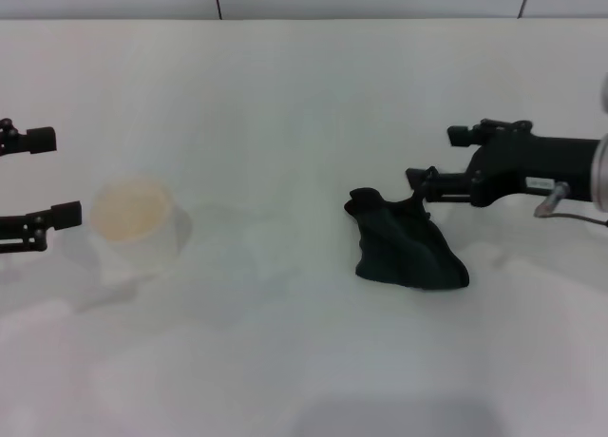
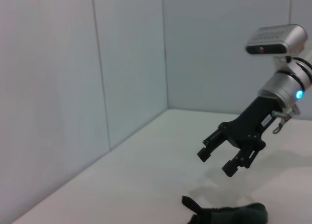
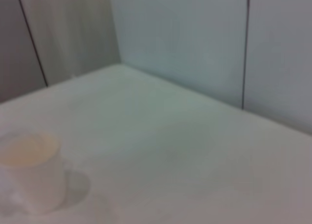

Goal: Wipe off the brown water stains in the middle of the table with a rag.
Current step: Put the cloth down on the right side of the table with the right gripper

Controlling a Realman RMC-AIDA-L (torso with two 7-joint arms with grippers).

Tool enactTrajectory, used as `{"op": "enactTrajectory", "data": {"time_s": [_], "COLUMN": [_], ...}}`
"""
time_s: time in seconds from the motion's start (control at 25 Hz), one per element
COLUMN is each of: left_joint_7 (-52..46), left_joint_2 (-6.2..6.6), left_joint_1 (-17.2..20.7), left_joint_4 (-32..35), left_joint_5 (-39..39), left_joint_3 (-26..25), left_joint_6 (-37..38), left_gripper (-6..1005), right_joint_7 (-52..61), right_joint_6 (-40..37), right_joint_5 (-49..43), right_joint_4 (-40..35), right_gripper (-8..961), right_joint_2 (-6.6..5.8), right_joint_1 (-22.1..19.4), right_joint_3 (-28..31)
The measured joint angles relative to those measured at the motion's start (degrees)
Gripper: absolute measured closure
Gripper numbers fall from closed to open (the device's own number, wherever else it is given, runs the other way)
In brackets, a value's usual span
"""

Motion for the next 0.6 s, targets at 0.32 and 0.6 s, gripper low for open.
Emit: {"op": "enactTrajectory", "data": {"time_s": [0.32, 0.6], "left_joint_7": [0.1, -0.49], "left_joint_2": [-1.61, -2.69], "left_joint_1": [0.76, 1.19], "left_joint_4": [0.01, 0.04], "left_joint_5": [-1.53, -1.77], "left_joint_3": [-1.8, -1.9], "left_joint_6": [-0.3, -0.43], "left_gripper": [118, 118], "right_joint_7": [-19.5, -27.09], "right_joint_6": [-10.39, -22.61], "right_joint_5": [15.25, 17.47], "right_joint_4": [8.86, 13.94], "right_gripper": [108, 109], "right_joint_2": [0.0, 0.05], "right_joint_1": [-0.03, 0.59], "right_joint_3": [9.91, 19.88]}}
